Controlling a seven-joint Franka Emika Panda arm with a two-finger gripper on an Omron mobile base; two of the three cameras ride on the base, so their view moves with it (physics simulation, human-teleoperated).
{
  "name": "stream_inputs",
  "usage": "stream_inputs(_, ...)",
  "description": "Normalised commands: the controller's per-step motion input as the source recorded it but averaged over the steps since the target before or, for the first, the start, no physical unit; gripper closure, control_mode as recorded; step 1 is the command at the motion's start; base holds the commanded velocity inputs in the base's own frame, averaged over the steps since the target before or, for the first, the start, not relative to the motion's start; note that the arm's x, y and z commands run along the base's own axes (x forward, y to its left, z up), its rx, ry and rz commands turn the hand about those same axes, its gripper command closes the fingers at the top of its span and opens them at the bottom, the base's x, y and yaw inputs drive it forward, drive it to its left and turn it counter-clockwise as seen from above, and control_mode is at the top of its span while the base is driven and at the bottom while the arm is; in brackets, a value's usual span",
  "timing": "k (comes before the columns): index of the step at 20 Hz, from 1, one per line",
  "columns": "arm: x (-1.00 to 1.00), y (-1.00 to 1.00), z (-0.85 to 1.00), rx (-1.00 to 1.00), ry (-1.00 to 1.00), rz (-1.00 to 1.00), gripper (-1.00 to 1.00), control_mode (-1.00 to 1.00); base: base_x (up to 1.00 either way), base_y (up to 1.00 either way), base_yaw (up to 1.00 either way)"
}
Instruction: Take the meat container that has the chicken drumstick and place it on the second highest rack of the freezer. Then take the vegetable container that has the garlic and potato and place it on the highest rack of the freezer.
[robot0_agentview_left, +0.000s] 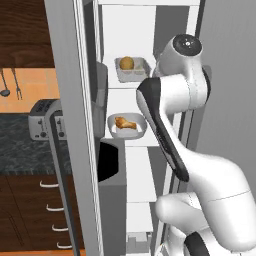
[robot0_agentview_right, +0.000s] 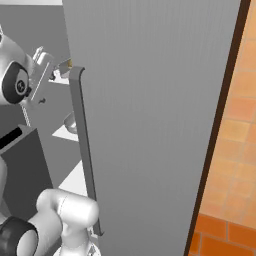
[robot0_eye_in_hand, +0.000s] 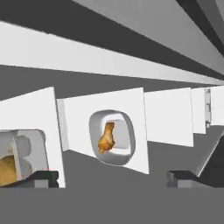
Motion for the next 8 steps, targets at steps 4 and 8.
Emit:
stream_inputs(4, -0.74, 0.00, -0.84, 0.01, 0.44, -0.03, -1.00, -1.00, 0.00, 0.00, 0.00)
stream_inputs(8, -0.51, 0.00, -0.98, 0.00, 0.50, -0.03, -1.00, -1.00, 0.00, 0.00, 0.00)
